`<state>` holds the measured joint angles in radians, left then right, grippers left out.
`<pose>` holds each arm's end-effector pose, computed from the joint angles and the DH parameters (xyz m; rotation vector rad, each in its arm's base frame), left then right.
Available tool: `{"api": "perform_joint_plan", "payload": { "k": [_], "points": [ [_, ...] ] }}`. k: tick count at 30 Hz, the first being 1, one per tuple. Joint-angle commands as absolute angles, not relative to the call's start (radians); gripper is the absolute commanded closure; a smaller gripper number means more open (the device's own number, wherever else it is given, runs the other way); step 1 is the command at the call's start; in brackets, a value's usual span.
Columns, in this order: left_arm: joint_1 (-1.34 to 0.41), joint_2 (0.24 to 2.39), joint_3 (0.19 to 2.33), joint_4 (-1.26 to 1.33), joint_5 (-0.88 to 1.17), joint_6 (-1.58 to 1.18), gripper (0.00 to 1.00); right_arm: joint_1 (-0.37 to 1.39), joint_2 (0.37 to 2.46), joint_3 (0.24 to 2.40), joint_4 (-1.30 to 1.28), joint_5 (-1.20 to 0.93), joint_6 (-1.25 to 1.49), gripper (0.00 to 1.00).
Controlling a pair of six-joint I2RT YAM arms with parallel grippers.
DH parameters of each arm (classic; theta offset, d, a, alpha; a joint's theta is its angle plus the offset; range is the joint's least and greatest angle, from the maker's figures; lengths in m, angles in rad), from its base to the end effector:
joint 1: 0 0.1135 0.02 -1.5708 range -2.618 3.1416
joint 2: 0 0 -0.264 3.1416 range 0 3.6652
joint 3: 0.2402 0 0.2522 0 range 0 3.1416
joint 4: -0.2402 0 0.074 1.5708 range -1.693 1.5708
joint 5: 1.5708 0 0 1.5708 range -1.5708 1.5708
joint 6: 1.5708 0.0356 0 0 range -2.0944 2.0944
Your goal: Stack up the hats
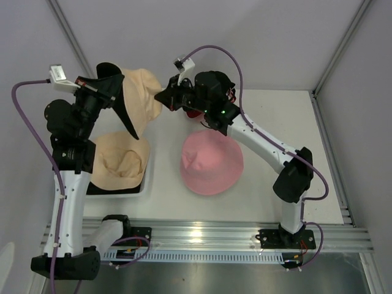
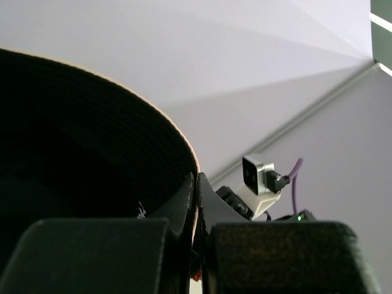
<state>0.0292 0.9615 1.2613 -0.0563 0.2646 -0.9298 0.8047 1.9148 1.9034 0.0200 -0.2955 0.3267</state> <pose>0.1906 -0.0037 0.4858 -0.4275 1.3303 -0.9317 0.3133 0.3406 0.4202 -0.6340 1.5512 1.1042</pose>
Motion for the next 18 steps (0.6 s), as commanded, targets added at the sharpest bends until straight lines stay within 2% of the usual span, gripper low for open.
{"api": "perform_joint_plan", "payload": {
  "k": [1, 7, 11, 16, 18],
  "points": [
    [-0.055, 1.028, 1.327, -0.006, 0.365, -0.896, 0.99, 0.799, 1.795, 2.016, -0.135, -0.174, 0.047, 1.0],
    [-0.164, 1.12, 1.347, 0.058, 0.402, -0.894, 0.99, 0.802, 1.57, 1.95, -0.288, 0.069, -0.274, 1.0],
    [-0.261, 1.204, 1.334, 0.22, 0.449, -0.951, 0.99, 0.761, 1.436, 1.85, -0.311, 0.167, -0.314, 1.0],
    [-0.395, 1.385, 1.495, 0.235, 0.511, -0.925, 0.99, 0.68, 1.265, 1.731, -0.334, 0.218, -0.29, 1.0],
    [-0.419, 1.404, 1.49, 0.236, 0.512, -0.93, 0.99, 0.666, 1.218, 1.701, -0.356, 0.187, -0.262, 1.0]
  ]
}}
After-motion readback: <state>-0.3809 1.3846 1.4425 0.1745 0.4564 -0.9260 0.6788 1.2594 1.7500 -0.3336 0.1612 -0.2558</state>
